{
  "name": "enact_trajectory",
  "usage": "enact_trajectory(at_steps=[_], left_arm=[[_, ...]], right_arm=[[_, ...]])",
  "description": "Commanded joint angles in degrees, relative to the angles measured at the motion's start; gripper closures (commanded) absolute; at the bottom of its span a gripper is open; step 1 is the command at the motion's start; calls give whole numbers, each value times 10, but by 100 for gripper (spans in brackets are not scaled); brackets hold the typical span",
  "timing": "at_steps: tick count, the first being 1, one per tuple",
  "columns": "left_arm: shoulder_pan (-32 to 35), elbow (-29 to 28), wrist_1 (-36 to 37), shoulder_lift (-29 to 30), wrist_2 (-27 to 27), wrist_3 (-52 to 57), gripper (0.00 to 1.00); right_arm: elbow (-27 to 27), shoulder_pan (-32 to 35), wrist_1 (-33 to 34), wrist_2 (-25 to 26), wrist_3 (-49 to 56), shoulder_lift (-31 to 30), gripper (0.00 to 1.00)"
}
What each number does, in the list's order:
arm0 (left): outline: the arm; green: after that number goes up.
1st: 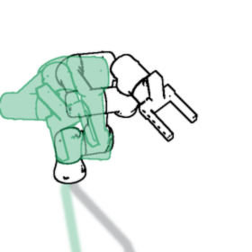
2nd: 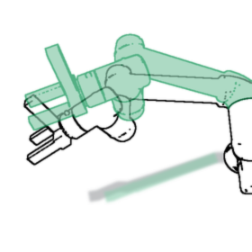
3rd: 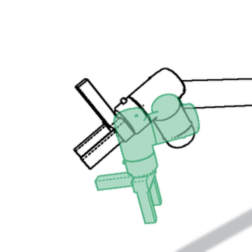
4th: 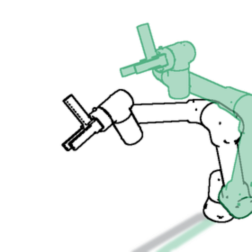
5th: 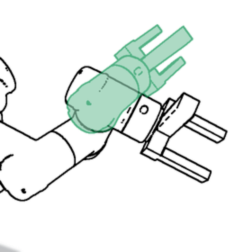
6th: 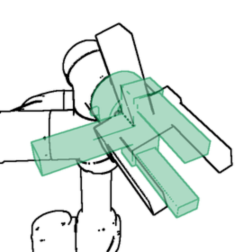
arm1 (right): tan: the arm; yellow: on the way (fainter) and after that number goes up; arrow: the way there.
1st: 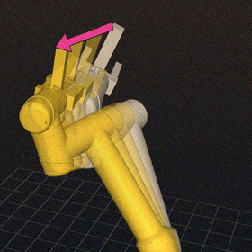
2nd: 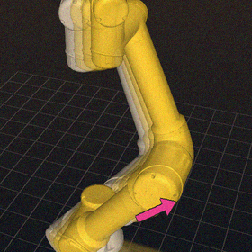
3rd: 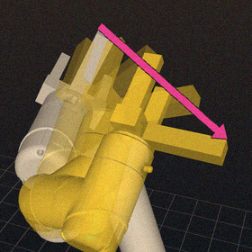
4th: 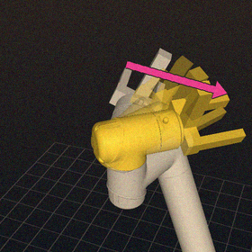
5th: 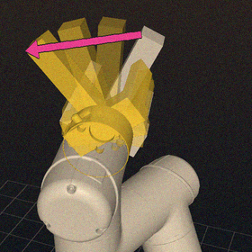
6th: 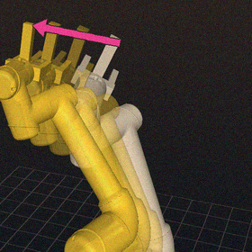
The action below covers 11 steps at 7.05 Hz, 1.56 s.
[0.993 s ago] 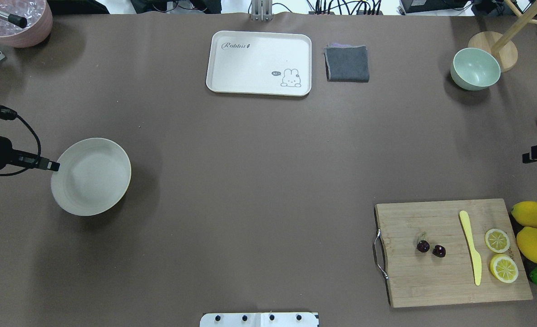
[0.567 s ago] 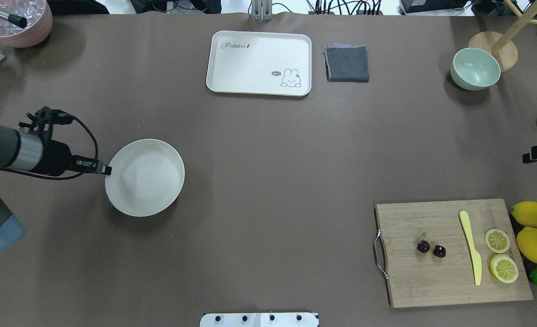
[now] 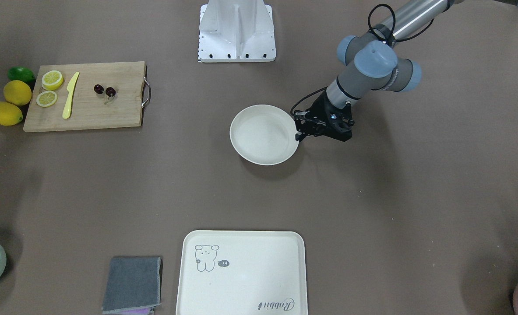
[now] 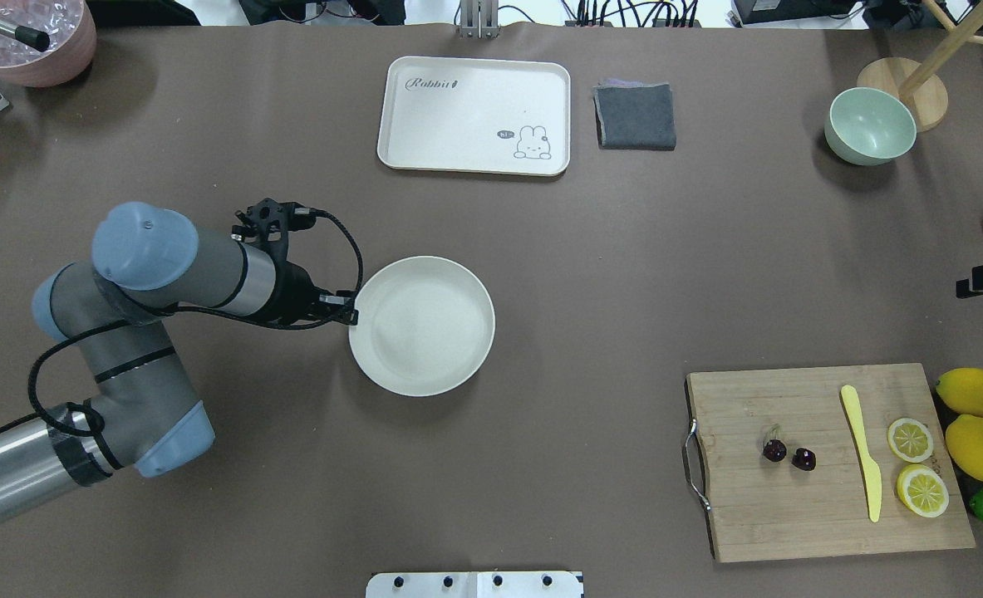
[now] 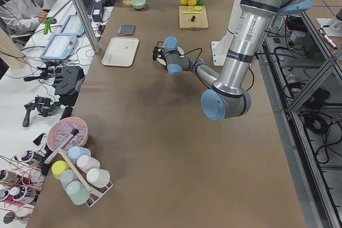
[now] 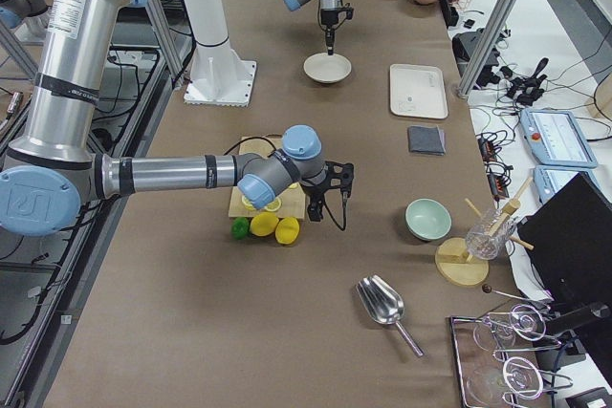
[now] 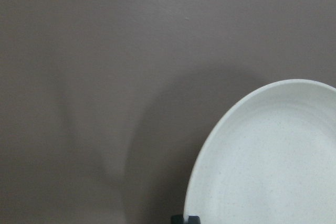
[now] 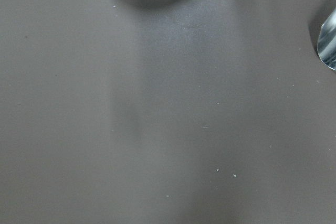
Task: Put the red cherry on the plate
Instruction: 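Push the white plate with the left gripper toward the table center, then withdraw the left gripper while the right gripper reaches over the cherries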
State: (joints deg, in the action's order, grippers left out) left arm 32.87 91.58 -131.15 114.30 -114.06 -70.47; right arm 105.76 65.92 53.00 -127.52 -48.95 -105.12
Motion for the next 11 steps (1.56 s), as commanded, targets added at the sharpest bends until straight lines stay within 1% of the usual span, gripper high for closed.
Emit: enact_trajectory(at_steps=[1, 2, 3, 4, 5, 6, 7, 8, 9, 10, 11], left_arm=[[-36, -4, 29, 33, 31, -13, 99], [-36, -3, 30, 31, 31, -12, 11], [-33, 2, 30, 29, 30, -11, 2], [-27, 30, 43, 27, 23, -10, 2], [-3, 83, 137, 27, -3, -6, 2], [28, 142, 231, 26, -31, 21, 2], [78, 191, 311, 15, -56, 112, 2], [126, 227, 363, -6, -96, 155, 2], [199, 233, 373, -45, -125, 237, 2], [263, 236, 373, -90, -168, 330, 2], [323, 218, 375, -116, -186, 429, 2]], right_arm=[[1, -1, 0, 0, 0, 0, 0], [3, -2, 1, 0, -2, 0, 0], [8, -6, 1, 0, -9, 0, 0], [18, -23, 1, 1, -27, 0, 0], [39, -60, 3, 18, -78, 0, 0], [60, -106, 4, 48, -124, -2, 0], [81, -152, 6, 75, -174, -3, 0], [98, -198, 8, 104, -217, -6, 0], [130, -252, 41, 146, -265, -6, 0], [169, -309, 79, 183, -310, -7, 0], [182, -363, 82, 219, -352, -10, 0]])
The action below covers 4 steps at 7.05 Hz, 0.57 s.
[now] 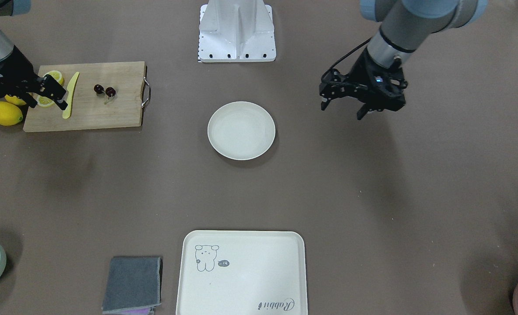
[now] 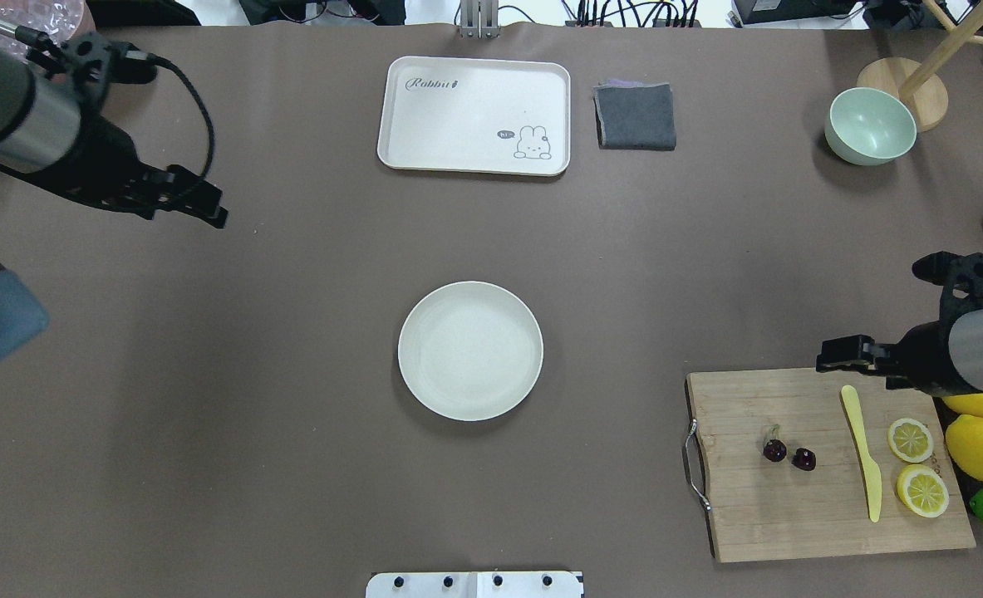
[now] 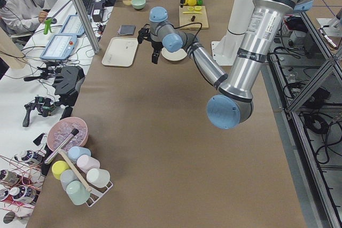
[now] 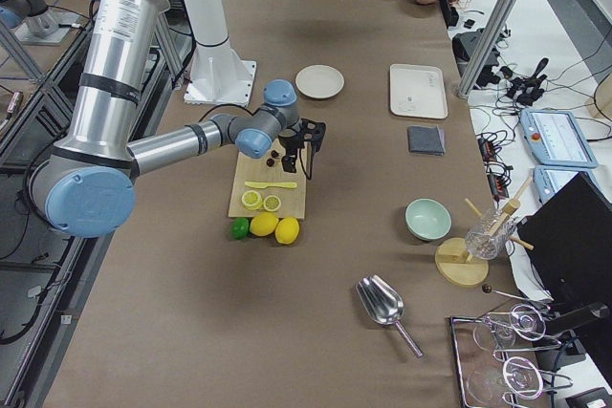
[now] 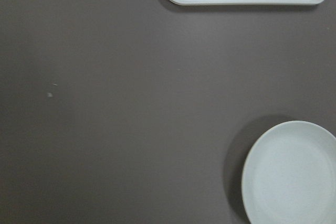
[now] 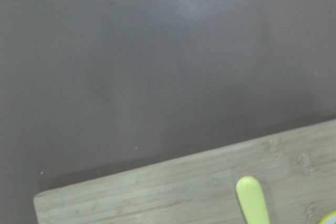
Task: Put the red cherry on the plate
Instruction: 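Withdraw the left gripper while the right gripper reaches over the cherries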
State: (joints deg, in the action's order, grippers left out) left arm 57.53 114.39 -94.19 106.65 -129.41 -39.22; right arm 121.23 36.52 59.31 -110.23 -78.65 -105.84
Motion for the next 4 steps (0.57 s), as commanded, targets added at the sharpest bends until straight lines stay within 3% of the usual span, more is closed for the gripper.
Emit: enact_trajectory(at_steps=[1, 2, 4], left_arm=[[122, -34, 35, -56, -37, 223, 2], [163, -55, 58, -67, -37, 313, 2], [188, -73, 59, -77, -35, 358, 2]], right_arm=[[28, -121, 18, 97, -90, -2, 0], [28, -150, 18, 117, -95, -3, 0], [21, -186, 18, 153, -93, -8, 0]])
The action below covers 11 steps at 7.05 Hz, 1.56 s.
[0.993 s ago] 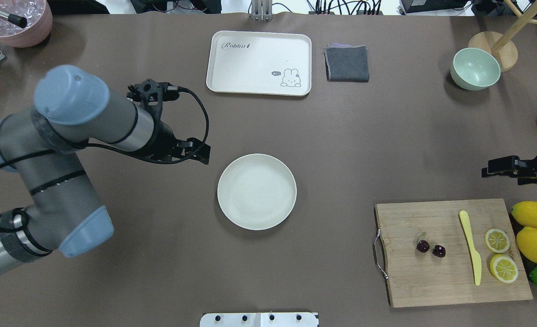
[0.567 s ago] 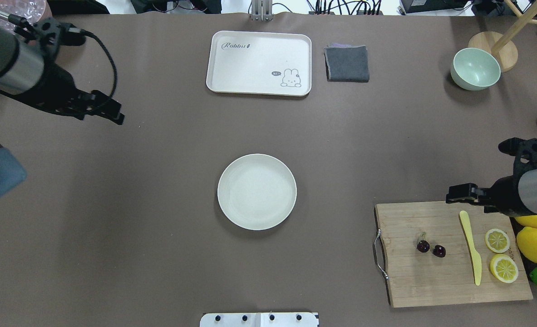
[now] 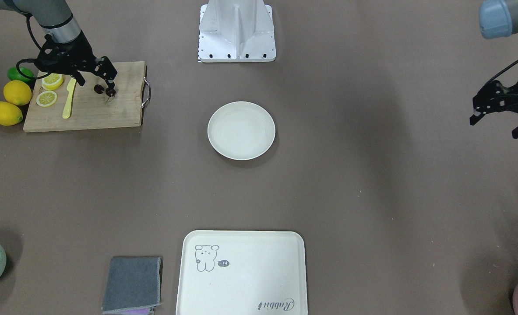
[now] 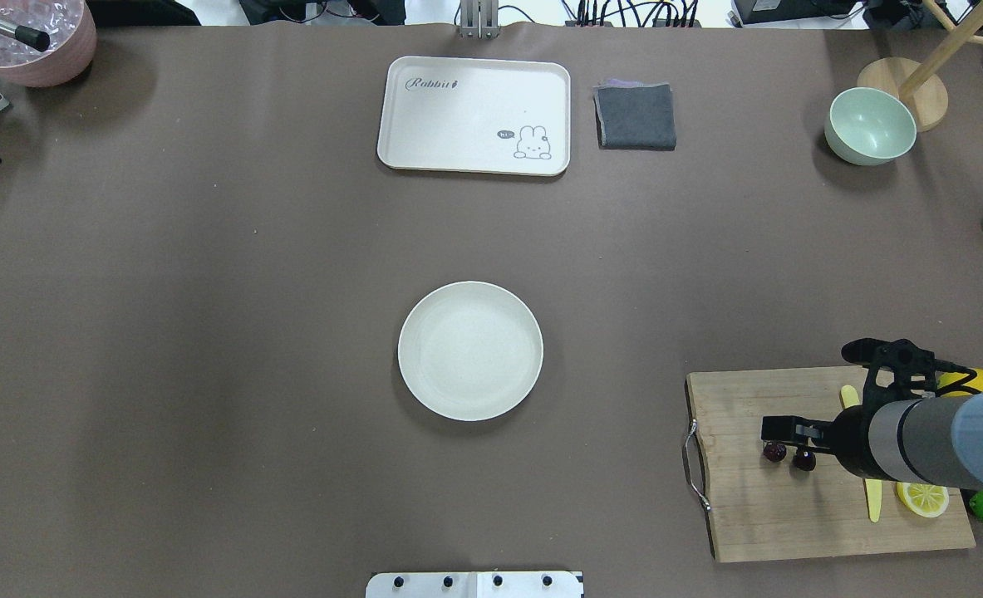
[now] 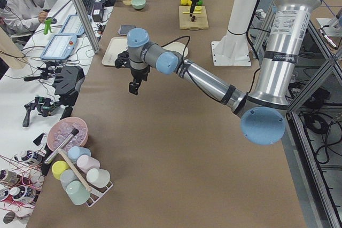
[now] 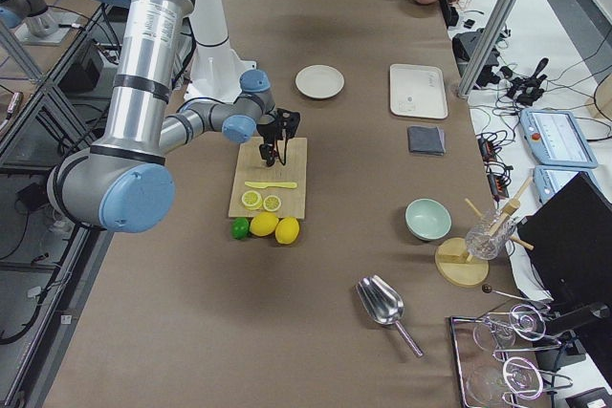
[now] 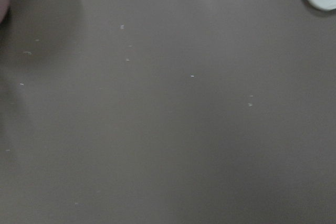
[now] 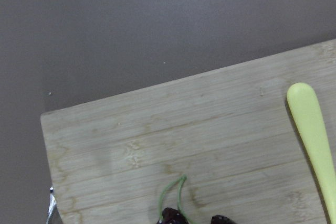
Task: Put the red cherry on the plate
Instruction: 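Withdraw the left gripper while the right gripper reaches over the cherries, then lower the right gripper and grasp the cherries by their green stems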
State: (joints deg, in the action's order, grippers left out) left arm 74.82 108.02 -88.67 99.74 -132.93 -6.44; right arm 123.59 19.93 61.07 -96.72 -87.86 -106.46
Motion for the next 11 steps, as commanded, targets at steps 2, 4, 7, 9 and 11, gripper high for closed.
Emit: enact_trajectory(at_steps=[2, 4, 7, 9, 11], left_arm=[[16, -9, 1, -16, 1, 30, 2], [16, -6, -1, -27, 1, 30, 2], [16, -7, -1, -27, 2, 30, 2], [16, -5, -1, -27, 2, 30, 2], [16, -6, -1, -27, 3, 30, 2]], right_arm=[[-21, -27, 0, 24, -3, 5, 0], [-26, -31, 0, 25, -4, 6, 1], [-39, -31, 2, 25, -5, 19, 4], [-47, -31, 3, 25, -5, 23, 4], [-50, -32, 3, 27, -5, 22, 6]])
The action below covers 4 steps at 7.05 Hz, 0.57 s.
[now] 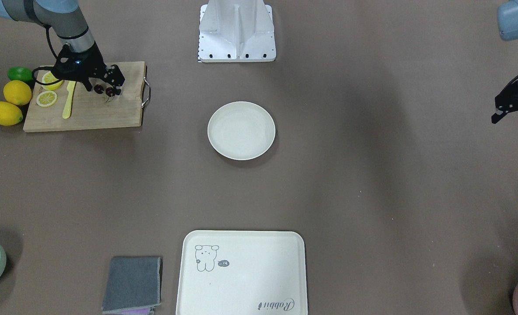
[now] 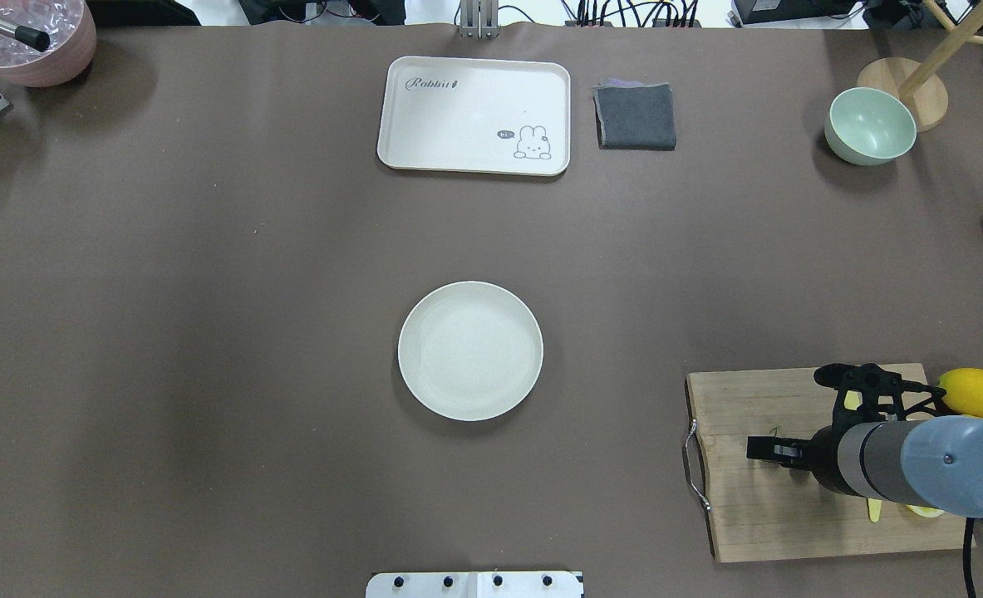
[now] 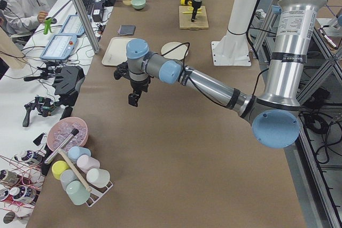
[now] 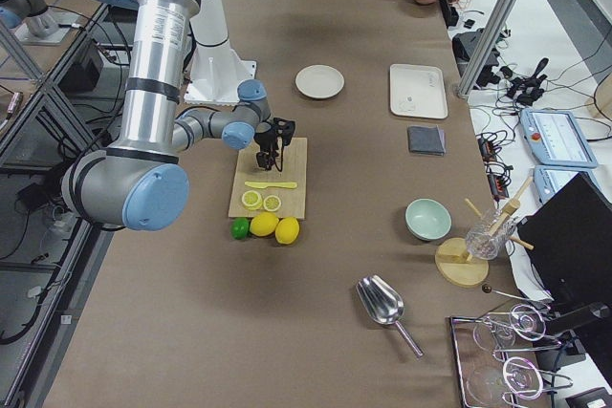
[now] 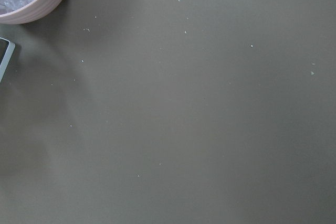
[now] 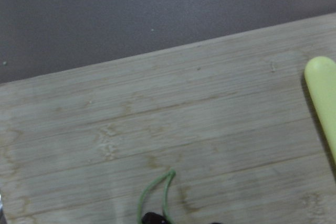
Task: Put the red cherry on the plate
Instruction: 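Lower the right gripper and grasp the cherries by their green stems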
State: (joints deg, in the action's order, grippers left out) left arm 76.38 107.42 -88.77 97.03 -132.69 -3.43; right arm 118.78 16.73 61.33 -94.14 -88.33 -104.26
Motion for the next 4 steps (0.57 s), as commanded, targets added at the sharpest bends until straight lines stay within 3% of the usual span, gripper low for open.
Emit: enact_trajectory(at_steps=[1, 3, 4], left_arm=[[0, 0, 0, 0, 0, 0, 2], [0, 0, 0, 1, 0, -1, 2], [0, 0, 0, 1, 0, -2, 2]], right_arm=[[-1, 0, 0, 10, 0, 0, 13], [0, 0, 0, 11, 0, 0, 42], [1, 0, 0, 11, 0, 0, 63]])
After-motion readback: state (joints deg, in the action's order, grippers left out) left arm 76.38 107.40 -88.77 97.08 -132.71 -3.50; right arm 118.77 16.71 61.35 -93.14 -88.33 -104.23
